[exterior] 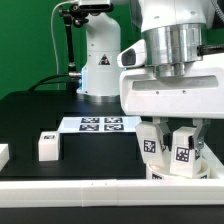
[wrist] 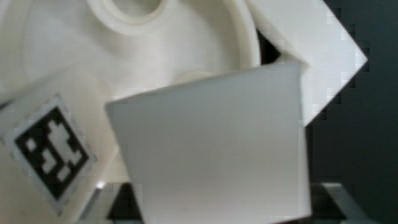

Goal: Assemble stool

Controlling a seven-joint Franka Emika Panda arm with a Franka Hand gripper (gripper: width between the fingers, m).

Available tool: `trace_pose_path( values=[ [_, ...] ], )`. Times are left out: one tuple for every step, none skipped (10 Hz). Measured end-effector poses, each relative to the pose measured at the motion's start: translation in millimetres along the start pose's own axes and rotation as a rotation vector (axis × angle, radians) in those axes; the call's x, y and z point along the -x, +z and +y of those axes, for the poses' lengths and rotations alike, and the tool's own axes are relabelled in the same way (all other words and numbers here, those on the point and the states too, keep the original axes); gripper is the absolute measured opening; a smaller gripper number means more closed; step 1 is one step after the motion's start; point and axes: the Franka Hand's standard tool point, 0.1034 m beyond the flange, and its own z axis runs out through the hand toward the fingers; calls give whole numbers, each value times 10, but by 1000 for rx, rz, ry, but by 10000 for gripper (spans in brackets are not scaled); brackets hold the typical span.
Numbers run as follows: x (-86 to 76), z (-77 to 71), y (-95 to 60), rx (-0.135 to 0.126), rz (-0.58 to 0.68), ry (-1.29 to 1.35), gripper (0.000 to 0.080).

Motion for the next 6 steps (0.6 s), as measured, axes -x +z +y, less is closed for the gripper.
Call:
trace_pose_path(
  values=[
    [2, -3, 0, 1, -2, 43, 343],
    [5, -2, 4, -3, -10, 147, 343],
    [5, 2, 9, -4, -16, 244, 343],
    [2, 7, 11, -6, -21, 307, 343],
    [-5, 11, 12, -6, -21, 343, 343],
    [-4, 13, 15, -7, -26, 422, 343]
  ],
)
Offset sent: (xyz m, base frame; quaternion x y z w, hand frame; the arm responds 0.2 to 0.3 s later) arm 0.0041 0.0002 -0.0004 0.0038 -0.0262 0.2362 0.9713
